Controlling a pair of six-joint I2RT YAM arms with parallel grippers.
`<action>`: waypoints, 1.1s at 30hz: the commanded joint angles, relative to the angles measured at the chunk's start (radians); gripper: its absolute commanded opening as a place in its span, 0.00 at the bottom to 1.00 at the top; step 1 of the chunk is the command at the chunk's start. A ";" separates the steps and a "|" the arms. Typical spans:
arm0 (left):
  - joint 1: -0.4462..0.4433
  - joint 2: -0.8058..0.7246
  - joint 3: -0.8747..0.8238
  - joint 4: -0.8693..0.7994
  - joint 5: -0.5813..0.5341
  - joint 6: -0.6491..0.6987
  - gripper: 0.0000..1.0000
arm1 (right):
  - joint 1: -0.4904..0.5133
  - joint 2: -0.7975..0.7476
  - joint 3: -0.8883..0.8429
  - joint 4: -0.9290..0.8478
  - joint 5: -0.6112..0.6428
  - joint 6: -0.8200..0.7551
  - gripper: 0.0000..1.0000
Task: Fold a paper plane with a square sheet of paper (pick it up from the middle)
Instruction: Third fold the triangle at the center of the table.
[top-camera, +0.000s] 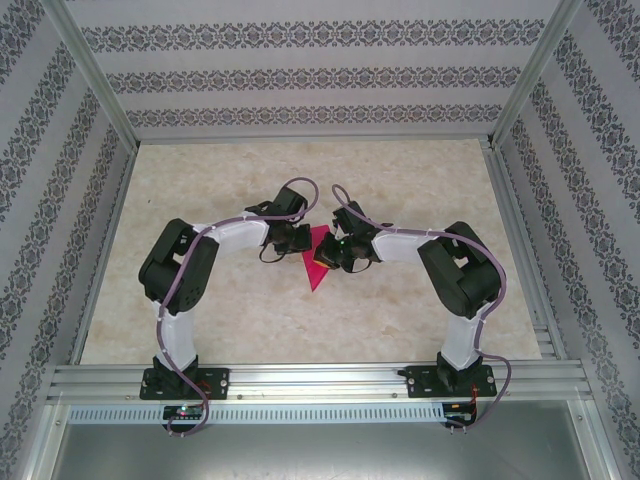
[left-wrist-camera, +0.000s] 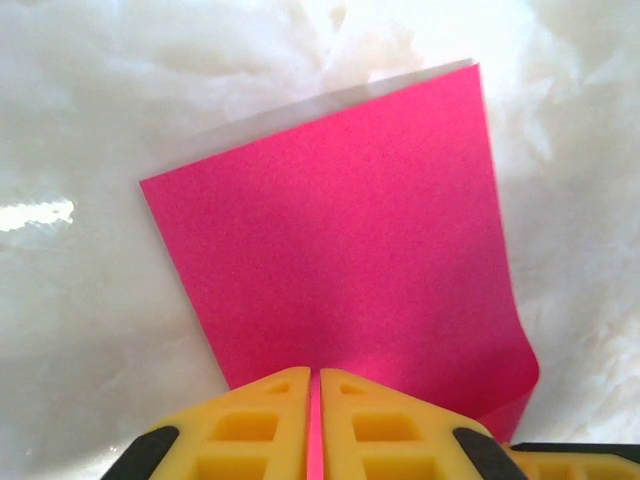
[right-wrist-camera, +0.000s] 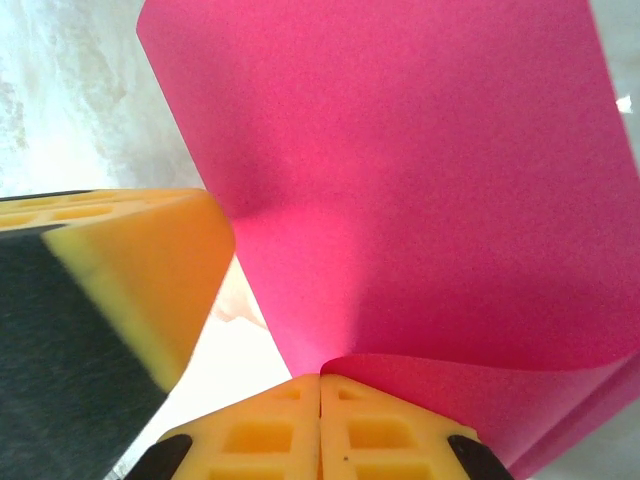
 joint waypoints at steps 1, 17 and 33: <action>0.002 -0.035 0.004 -0.025 -0.045 -0.002 0.12 | 0.011 0.016 0.023 -0.006 0.018 -0.025 0.08; 0.003 0.039 0.021 -0.065 -0.060 -0.009 0.08 | 0.011 0.030 0.028 -0.016 0.027 -0.031 0.08; 0.003 0.057 0.031 -0.076 -0.040 -0.003 0.07 | 0.013 0.050 0.036 -0.015 0.012 -0.035 0.09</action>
